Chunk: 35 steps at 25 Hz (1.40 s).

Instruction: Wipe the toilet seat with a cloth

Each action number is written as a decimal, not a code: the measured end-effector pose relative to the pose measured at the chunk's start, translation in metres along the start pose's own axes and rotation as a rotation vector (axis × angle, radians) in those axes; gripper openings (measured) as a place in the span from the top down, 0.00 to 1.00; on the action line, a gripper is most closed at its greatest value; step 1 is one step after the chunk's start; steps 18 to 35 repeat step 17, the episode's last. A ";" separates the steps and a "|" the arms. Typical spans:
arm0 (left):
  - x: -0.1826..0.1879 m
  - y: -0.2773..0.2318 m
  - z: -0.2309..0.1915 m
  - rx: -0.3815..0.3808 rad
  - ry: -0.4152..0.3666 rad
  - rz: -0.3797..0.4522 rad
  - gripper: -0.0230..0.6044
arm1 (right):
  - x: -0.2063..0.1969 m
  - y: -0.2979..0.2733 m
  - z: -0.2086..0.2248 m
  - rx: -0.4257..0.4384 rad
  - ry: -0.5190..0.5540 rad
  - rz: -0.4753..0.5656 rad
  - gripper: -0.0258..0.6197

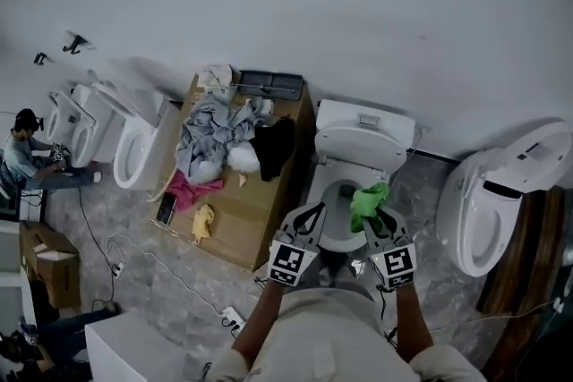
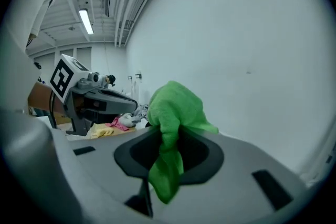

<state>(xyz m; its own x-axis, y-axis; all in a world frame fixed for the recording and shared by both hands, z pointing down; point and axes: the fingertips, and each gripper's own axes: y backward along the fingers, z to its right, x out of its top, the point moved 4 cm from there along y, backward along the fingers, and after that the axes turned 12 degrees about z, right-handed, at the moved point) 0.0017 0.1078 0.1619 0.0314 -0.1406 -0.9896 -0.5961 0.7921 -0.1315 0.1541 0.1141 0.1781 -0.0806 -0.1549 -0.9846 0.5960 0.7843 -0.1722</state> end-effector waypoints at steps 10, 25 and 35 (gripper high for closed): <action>0.048 0.020 0.018 -0.052 -0.037 0.065 0.94 | 0.047 0.023 -0.020 -0.053 0.049 0.079 0.81; 0.068 0.052 0.016 -0.132 -0.076 0.097 0.94 | 0.075 0.023 -0.047 -0.129 0.075 0.124 0.81; 0.068 0.052 0.016 -0.132 -0.076 0.097 0.94 | 0.075 0.023 -0.047 -0.129 0.075 0.124 0.81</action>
